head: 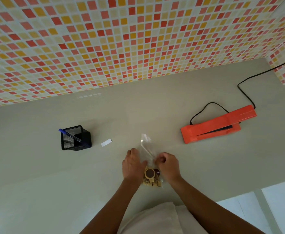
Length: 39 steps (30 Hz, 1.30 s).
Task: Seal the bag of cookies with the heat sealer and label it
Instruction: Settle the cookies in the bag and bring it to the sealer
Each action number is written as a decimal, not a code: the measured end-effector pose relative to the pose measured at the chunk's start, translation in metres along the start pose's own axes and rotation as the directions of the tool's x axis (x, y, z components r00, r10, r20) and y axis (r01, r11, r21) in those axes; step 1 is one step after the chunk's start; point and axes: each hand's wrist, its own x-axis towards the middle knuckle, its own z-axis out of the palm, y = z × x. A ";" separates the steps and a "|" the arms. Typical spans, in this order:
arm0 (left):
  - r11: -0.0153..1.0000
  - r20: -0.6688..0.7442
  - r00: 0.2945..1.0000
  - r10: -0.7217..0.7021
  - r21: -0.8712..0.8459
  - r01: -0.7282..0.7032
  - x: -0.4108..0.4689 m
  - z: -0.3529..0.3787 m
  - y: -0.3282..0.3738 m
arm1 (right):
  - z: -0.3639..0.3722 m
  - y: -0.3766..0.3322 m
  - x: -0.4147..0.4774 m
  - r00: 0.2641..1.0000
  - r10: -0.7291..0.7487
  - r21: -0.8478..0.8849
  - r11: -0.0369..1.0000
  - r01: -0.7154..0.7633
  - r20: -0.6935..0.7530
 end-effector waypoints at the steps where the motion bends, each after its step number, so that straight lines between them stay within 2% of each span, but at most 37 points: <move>1: 1.000 0.002 1.000 -0.002 -0.001 0.002 0.000 0.000 0.000 | 0.001 0.000 0.000 0.999 -0.034 0.007 0.999 0.034 -0.015; 5: 0.996 -0.047 0.999 -0.010 -0.089 0.006 0.001 -0.001 0.003 | -0.002 0.003 -0.006 0.995 -0.092 0.141 0.985 0.095 -0.024; 7: 0.994 -0.076 0.997 0.028 -0.107 -0.036 0.003 0.000 -0.002 | -0.004 0.008 -0.009 0.995 -0.097 0.185 0.978 0.098 -0.012; 10: 0.951 -0.017 0.996 0.090 -0.297 -0.090 0.005 0.000 -0.014 | -0.015 0.009 -0.012 0.992 -0.122 0.256 0.960 0.115 0.014; 12: 0.867 0.084 0.990 0.111 -0.495 -0.055 0.004 -0.006 -0.017 | -0.025 0.008 -0.014 0.988 -0.146 0.333 0.935 0.121 0.050; 14: 0.717 0.199 0.967 0.157 -0.696 0.026 -0.004 -0.014 -0.009 | -0.035 0.011 -0.021 0.985 -0.156 0.426 0.898 0.109 0.078; 17: 0.582 0.275 0.924 0.265 -0.810 0.074 -0.011 -0.020 0.006 | -0.045 0.016 -0.026 0.985 -0.152 0.512 0.855 0.088 0.084; 21: 0.530 0.308 0.899 0.311 -0.842 0.105 -0.036 -0.010 0.037 | -0.073 0.029 -0.044 0.991 -0.134 0.552 0.826 0.116 -0.007; 29: 0.527 0.369 0.863 0.345 -0.837 0.147 -0.063 0.037 0.093 | -0.141 0.072 -0.054 0.992 -0.074 0.569 0.814 0.121 -0.104; 34: 0.527 0.408 0.844 0.348 -0.830 0.184 -0.075 0.074 0.134 | -0.188 0.101 -0.046 0.991 -0.050 0.520 0.848 0.107 -0.122; 39: 0.527 0.399 0.864 0.306 -0.827 0.195 -0.084 0.101 0.183 | -0.235 0.116 -0.024 0.993 -0.070 0.482 0.869 0.110 -0.099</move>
